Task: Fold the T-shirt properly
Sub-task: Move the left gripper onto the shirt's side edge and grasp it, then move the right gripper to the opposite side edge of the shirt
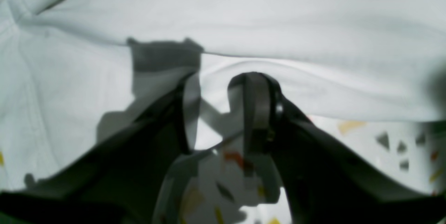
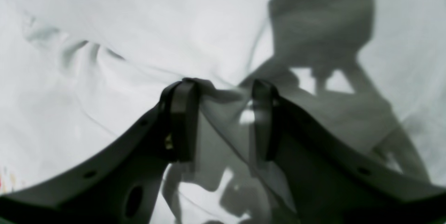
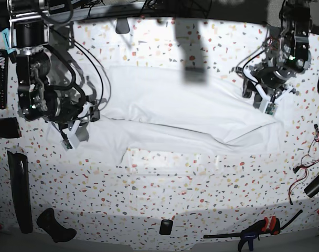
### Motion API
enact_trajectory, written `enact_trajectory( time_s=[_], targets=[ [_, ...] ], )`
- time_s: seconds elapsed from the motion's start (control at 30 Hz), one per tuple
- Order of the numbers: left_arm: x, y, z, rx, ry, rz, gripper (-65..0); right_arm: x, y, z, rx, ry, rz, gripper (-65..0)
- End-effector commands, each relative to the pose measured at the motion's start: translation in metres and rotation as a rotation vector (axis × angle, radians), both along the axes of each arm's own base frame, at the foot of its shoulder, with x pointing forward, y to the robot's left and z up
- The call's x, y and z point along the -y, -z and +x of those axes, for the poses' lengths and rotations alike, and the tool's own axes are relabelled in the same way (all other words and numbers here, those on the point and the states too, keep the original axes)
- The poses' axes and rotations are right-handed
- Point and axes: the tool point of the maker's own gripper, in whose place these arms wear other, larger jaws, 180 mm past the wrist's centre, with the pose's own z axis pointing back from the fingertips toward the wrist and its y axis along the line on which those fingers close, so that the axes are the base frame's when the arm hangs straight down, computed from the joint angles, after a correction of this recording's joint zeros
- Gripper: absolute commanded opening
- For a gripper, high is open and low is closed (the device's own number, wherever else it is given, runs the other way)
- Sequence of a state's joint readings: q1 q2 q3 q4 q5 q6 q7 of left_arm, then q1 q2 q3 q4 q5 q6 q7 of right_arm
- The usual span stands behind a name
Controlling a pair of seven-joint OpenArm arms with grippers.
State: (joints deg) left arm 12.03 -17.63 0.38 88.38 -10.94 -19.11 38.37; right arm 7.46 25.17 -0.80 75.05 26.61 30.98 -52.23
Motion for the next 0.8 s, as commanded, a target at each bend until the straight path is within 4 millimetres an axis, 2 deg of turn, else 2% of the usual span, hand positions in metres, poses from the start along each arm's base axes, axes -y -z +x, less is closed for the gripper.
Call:
enact_trajectory(
  time_s=[0.0, 0.17, 0.27, 0.4, 0.53, 0.63, 0.77],
  targets=[
    [-0.022, 0.037, -0.047, -0.242, -0.02, 0.112, -43.7, 0.014, 0.007, -0.005, -0.048, 0.035, -0.077, -38.1],
    [-0.013, 0.033, -0.045, -0.284, -0.028, 0.054, -43.7, 0.009, -0.007, 0.019, -0.007, 0.037, -0.091, -38.1],
    [-0.007, 0.022, -0.039, -0.266, -0.02, 0.038, -43.7, 0.005, -0.019, 0.031, 0.027, 0.013, -0.078, -38.1],
    [0.002, -0.005, -0.022, -0.187, 0.012, 0.042, -43.7, -0.02, -0.048, 0.044, 0.111, -0.124, -0.018, -38.1],
    [0.016, -0.042, -0.002, -0.062, 0.048, 0.036, -43.7, -0.028, -0.082, 0.059, 0.182, -0.171, -0.028, -38.1],
    [0.025, -0.069, 0.008, 0.023, 0.073, 0.033, -43.7, -0.021, -0.112, 0.08, 0.271, -0.146, -0.031, -38.1],
    [0.033, -0.093, 0.015, 0.097, 0.094, 0.029, -43.7, 0.007, -0.156, 0.106, 0.39, -0.046, -0.024, -38.1]
  ],
)
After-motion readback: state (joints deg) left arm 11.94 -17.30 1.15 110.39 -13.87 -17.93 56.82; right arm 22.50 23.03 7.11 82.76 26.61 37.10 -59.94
